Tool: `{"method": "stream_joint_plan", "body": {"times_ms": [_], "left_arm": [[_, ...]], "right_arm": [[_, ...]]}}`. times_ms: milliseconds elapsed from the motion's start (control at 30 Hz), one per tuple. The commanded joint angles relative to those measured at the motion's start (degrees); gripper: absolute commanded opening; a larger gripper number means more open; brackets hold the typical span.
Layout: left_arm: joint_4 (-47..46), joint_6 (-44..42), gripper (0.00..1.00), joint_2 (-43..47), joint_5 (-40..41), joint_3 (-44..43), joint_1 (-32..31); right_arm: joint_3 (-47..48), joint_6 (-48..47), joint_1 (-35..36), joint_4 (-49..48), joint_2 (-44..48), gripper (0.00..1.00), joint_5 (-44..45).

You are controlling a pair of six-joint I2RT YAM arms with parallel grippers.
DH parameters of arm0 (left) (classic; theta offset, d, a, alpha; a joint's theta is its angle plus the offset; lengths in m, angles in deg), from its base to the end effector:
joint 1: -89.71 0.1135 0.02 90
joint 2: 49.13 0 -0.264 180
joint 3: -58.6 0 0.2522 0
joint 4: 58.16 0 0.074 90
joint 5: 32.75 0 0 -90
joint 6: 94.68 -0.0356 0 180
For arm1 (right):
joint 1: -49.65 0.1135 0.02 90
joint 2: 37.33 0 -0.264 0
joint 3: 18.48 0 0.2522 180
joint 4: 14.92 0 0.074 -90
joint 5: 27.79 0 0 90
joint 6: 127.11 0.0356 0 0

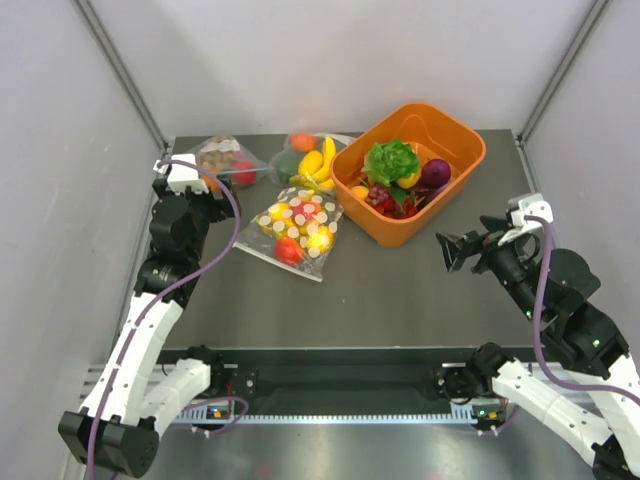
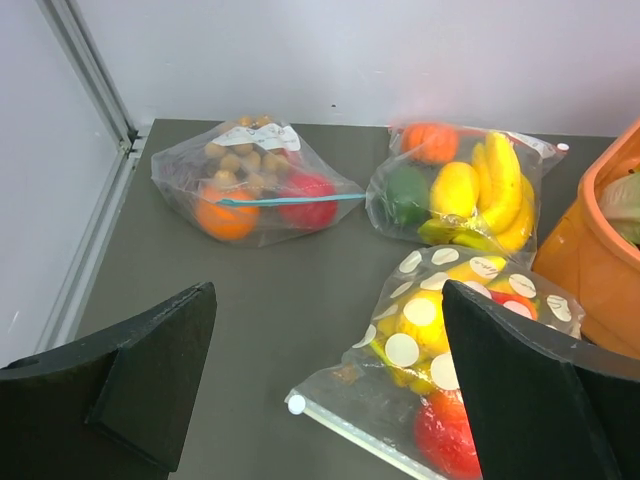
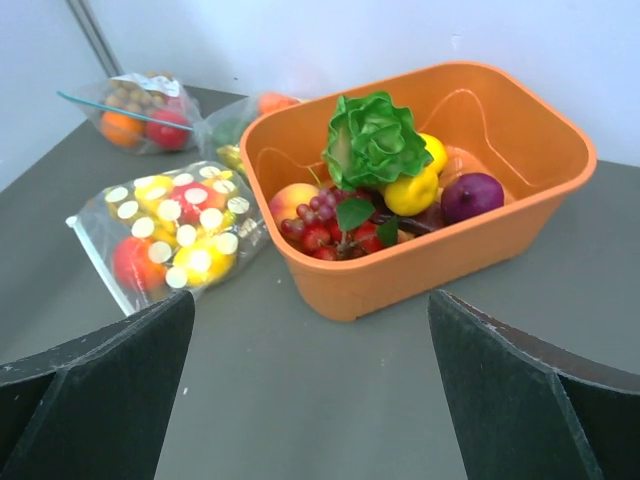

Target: Open the zip-top bag and remove the fake food

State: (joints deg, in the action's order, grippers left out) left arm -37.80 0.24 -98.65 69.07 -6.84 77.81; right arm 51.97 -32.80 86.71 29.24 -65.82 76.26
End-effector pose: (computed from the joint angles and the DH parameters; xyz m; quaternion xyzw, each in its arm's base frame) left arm 0.1969 -0.0340 0.3751 -0.0254 0.7330 -0.0240 0.6794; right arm 0.0722 0.0437 0.4039 -0.1203 0.7100 0.1606 0.6750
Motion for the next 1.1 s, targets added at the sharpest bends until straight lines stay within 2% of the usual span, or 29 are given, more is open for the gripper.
{"method": "stream_joint_plan", "body": {"times_ms": [0, 167, 300, 333, 433, 633, 767, 900, 1067], "left_arm": [[-2.02, -0.36, 0.99, 0.3, 1.72, -1.32, -0.32], [-2.73, 4.2, 0.99, -1.8, 5.04, 0.7, -0.32], [3.5, 12.98, 0.99, -10.66, 6.21, -2.54, -0.23], [4.74, 17.35, 0.99, -12.17, 6.12, -2.98, -0.14], [6.69, 25.71, 0.99, -14.2, 4.02, -0.36, -0.14], [4.14, 37.07, 0.98, -4.55, 2.87, 12.82, -0.23], [1.51, 43.93, 0.94, 4.06, 0.41, 21.6, -0.23], [-2.63, 50.86, 0.88, 5.92, -2.41, 29.69, -0.32], [-8.15, 53.69, 0.81, 4.35, -4.07, 33.48, -0.75]], "right_arm": [[0.62, 0.61, 0.65, 1.95, 0.8, 0.99, 2.83], [-0.34, 1.48, 0.73, 2.22, 1.77, 1.0, 2.92], [-0.96, 1.75, 0.65, 2.48, 2.3, 1.0, 2.83], [-0.96, 1.75, 0.65, 2.57, 2.39, 1.0, 2.74], [-0.88, 2.01, 0.65, 2.74, 2.65, 1.0, 2.31], [-1.31, 2.01, 0.65, 2.65, 3.18, 1.0, 1.08], [-3.07, 1.84, 0.56, 2.13, 3.53, 1.0, 0.02], [-4.48, 2.63, 0.65, 1.08, 4.49, 1.0, -1.21], [-5.27, 3.15, 0.65, 0.28, 5.81, 1.0, -2.09]]}}
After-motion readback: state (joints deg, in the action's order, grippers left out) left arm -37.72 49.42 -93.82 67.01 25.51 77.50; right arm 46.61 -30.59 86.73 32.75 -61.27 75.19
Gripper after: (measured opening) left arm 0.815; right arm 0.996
